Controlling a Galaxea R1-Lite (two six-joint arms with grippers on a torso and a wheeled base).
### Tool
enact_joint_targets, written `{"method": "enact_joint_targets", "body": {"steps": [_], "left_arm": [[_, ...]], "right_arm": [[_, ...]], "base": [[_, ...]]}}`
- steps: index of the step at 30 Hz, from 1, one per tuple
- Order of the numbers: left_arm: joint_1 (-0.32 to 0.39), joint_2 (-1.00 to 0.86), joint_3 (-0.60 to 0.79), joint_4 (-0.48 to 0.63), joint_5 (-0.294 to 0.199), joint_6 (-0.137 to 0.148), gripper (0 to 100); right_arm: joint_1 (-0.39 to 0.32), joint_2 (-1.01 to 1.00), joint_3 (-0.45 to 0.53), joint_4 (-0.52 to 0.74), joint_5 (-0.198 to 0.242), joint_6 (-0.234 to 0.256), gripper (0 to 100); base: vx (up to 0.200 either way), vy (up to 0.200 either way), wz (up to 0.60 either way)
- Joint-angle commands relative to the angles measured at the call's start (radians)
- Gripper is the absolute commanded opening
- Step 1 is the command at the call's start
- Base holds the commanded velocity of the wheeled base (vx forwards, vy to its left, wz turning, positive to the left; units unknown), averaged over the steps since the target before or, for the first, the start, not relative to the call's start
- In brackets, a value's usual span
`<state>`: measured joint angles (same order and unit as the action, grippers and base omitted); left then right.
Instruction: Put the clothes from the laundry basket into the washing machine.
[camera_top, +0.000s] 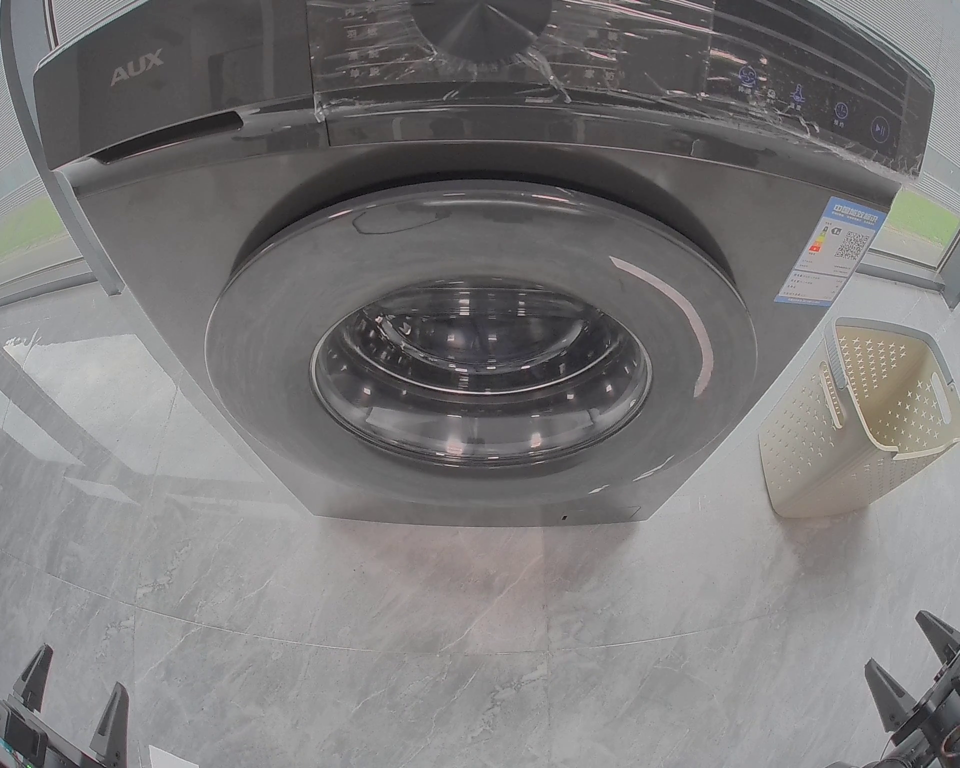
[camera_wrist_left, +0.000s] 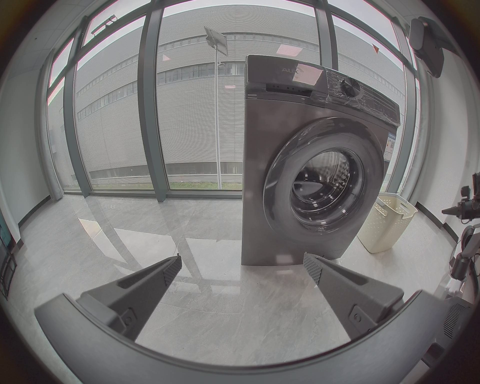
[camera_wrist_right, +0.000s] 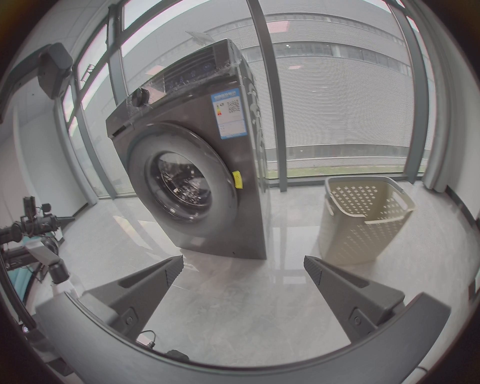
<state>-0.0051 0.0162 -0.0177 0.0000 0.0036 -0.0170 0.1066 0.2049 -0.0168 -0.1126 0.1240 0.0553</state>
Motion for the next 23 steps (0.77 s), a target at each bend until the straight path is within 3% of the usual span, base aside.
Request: {"method": "enact_joint_targets", "body": {"steps": [1,3,4,8,11,13,23], "left_arm": [[-0.001,-0.010,0.016,0.000,0.001,-0.006,100],[-0.001,-0.010,0.016,0.000,0.001,-0.006,100],[-0.001,-0.010,0.016,0.000,0.001,-0.006,100],[-0.001,-0.010,0.016,0.000,0.001,-0.004,100],[-0.001,-0.010,0.016,0.000,0.001,-0.008,100],[-0.001,-0.010,0.016,0.000,0.001,-0.008,100],[0.001,-0.012,0.018,-0.002,0.009,0.008,100]], "right_arm": [[-0.105,-0.205,0.015,0.062,-0.092,-0.009,100],[-0.105,-0.205,0.017,0.076,-0.188,-0.008,100],[-0.107,-0.205,0.017,0.090,-0.199,-0.005,100],[-0.108,-0.203,0.015,0.100,-0.192,-0.014,100],[-0.107,-0.202,0.015,0.113,-0.119,-0.084,100],[-0.105,-0.202,0.015,0.114,-0.093,-0.084,100],[-0.105,-0.202,0.015,0.114,-0.103,-0.075,100]], "base": [[0.000,0.000,0.00],[0.000,0.000,0.00],[0.000,0.000,0.00],[0.000,0.000,0.00],[0.000,0.000,0.00],[0.000,0.000,0.00],[0.000,0.000,0.00]]}}
